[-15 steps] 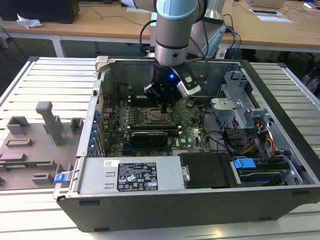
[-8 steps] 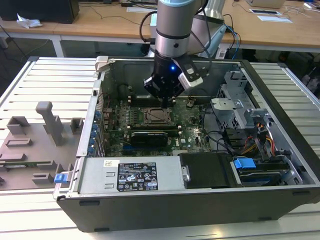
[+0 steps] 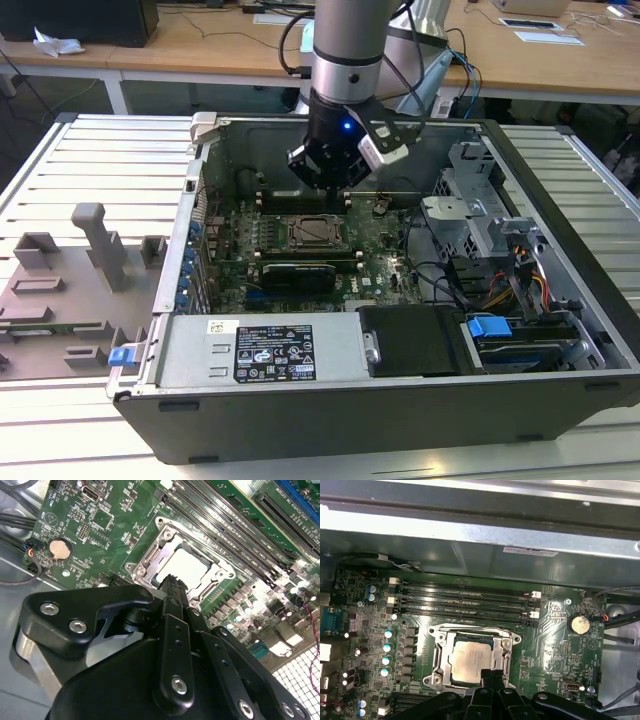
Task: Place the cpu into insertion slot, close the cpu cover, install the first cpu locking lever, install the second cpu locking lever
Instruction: 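Install the first cpu locking lever, then install the second cpu locking lever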
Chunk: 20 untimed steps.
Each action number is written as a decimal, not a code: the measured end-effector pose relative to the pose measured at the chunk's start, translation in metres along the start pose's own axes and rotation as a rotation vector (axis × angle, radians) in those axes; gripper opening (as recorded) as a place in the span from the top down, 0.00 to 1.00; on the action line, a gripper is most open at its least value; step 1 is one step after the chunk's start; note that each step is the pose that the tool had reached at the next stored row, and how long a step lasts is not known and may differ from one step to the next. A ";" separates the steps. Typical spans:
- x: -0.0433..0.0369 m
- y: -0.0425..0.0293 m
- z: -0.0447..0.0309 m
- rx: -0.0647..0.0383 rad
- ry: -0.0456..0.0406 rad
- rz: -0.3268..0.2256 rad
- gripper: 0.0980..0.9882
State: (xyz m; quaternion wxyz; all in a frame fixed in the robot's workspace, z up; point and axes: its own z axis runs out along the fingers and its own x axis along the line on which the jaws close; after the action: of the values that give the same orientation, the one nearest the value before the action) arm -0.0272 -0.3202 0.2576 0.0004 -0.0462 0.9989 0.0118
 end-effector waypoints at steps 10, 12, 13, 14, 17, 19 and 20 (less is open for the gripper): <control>0.0000 0.0002 -0.0086 0.000 0.0000 0.000 0.99; 0.0000 0.0002 -0.0086 0.000 0.0000 0.000 0.99; 0.0000 0.0002 -0.0086 0.000 0.0000 0.000 0.99; 0.0000 0.0002 -0.0086 0.000 0.0000 0.000 0.99; 0.0000 0.0002 -0.0088 0.000 0.0000 0.000 0.99; 0.0000 0.0002 -0.0088 0.000 0.0000 0.000 0.99; 0.0000 0.0002 -0.0088 0.000 0.0000 0.000 0.99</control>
State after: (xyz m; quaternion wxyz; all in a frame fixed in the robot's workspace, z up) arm -0.0272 -0.3202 0.2664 0.0004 -0.0462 0.9989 0.0118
